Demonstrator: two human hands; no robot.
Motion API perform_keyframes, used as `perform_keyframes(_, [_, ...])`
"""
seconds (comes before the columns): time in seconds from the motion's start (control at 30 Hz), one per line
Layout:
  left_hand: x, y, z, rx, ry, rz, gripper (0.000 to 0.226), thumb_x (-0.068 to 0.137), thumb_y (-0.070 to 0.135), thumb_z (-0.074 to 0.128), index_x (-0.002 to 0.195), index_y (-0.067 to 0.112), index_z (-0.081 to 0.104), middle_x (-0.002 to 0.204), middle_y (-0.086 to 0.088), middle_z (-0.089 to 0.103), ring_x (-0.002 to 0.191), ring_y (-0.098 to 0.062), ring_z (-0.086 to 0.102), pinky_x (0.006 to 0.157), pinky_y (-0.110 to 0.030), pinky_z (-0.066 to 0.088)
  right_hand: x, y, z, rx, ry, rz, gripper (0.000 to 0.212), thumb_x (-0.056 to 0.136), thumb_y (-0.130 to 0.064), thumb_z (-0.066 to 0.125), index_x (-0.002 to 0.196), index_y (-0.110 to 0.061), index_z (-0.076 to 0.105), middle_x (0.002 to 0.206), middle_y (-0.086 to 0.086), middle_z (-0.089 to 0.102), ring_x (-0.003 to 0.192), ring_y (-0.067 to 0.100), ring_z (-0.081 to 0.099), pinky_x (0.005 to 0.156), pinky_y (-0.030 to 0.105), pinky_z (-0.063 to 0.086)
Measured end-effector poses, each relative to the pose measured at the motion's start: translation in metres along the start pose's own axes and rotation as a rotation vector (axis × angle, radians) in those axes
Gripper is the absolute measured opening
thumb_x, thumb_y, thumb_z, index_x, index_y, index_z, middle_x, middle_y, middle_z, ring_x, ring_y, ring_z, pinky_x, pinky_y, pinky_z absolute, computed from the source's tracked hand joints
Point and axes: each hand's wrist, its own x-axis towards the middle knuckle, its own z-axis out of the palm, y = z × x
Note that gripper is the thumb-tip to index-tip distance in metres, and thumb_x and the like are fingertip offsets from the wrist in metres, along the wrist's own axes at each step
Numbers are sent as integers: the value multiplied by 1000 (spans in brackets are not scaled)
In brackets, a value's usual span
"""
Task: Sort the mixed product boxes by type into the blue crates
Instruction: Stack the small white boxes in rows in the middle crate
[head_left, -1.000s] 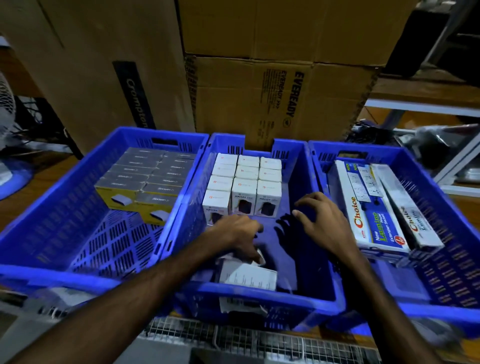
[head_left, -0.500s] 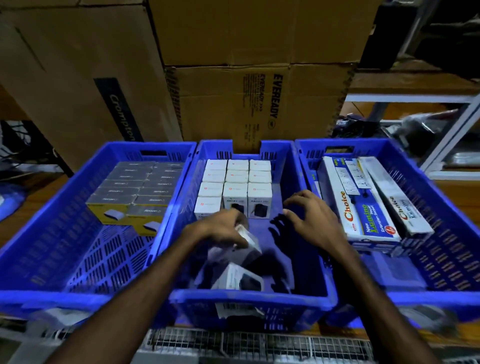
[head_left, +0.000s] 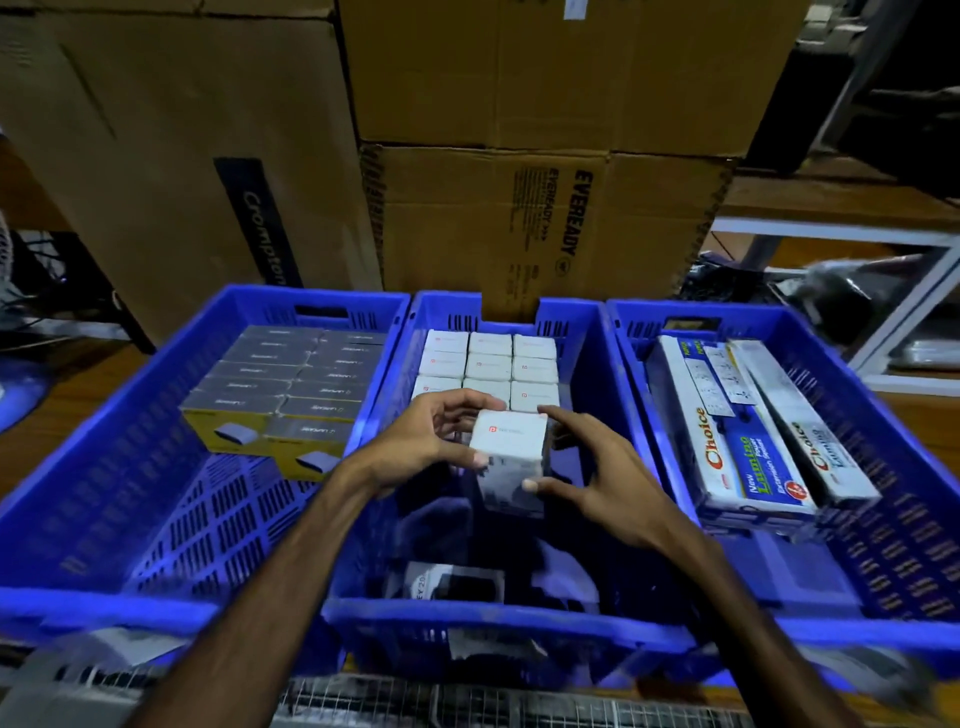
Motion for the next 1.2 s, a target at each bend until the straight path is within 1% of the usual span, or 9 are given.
perform_keyframes(0.17, [1, 4, 6, -176, 72, 22, 69, 74, 0, 81, 138, 6, 59, 125, -11, 70, 110, -18, 67, 93, -29, 56, 7, -15, -1, 173, 114, 85, 73, 67, -62, 83, 129, -32, 62, 111, -12, 69, 98, 7, 65, 94, 39, 54])
perform_keyframes(0.27, [1, 5, 16, -198, 192, -29, 56, 77, 19, 85, 129, 19, 64, 109, -4, 73, 94, -14, 71, 80, -31, 60, 10, -23, 6, 215, 273, 176, 70, 62, -68, 85, 118, -34, 60, 100, -12, 71, 93, 10, 67, 89, 40, 56])
perform_keyframes(0.37, [-1, 5, 28, -191, 136, -62, 36, 87, 28, 78, 120, 21, 66, 106, -2, 75, 90, -13, 70, 73, -25, 56, 15, -43, 16, 145, 408, 271, 74, 56, -80, 79, 108, -34, 52, 95, -12, 68, 85, 7, 64, 76, 34, 53])
perform_keyframes(0.47, [-5, 14, 30, -352, 66, -66, 38, 89, 26, 71, 125, 20, 63, 110, -1, 76, 96, -17, 72, 75, -29, 59, 21, -62, 27, 288, 503, 253, 65, 62, -68, 81, 100, -27, 50, 77, -11, 55, 66, 4, 52, 65, 37, 47])
perform_keyframes(0.6, [-10, 18, 25, -497, 24, -33, 50, 87, 14, 73, 135, 14, 59, 124, -15, 72, 108, -25, 72, 86, -37, 61, 22, -69, 34, 534, 433, 172, 42, 82, -41, 83, 102, -18, 54, 77, -6, 57, 69, 10, 56, 63, 45, 57])
perform_keyframes(0.7, [-14, 22, 22, -540, -12, -31, 51, 82, 13, 81, 129, 8, 63, 122, -20, 72, 102, -31, 74, 85, -44, 62, 18, -71, 26, 727, 332, 141, 27, 98, -19, 67, 110, 2, 55, 82, 5, 63, 69, 21, 63, 57, 36, 61])
perform_keyframes(0.9, [-17, 30, 21, -849, -192, -122, 75, 72, 40, 90, 134, 3, 67, 137, -24, 64, 122, -42, 64, 103, -69, 43, 17, -59, 9, 588, 372, 103, 21, 97, -16, 68, 117, -10, 63, 85, -4, 63, 77, 12, 63, 59, 28, 57])
perform_keyframes(1.1, [-18, 31, 21, -795, -158, -165, 54, 95, 54, 54, 127, 16, 74, 129, -14, 72, 114, -35, 69, 98, -60, 49, 17, -53, -4, 598, 191, 71, 49, 91, -37, 75, 137, -29, 60, 115, 6, 64, 99, 14, 67, 74, 27, 56])
perform_keyframes(1.2, [-16, 28, 25, -725, -131, -219, 49, 102, 53, 46, 126, 22, 75, 133, -12, 70, 123, -37, 57, 118, -66, 22, 18, -52, -8, 575, 121, 96, 64, 83, -47, 76, 143, -36, 55, 126, 8, 60, 107, 17, 66, 76, 27, 57])
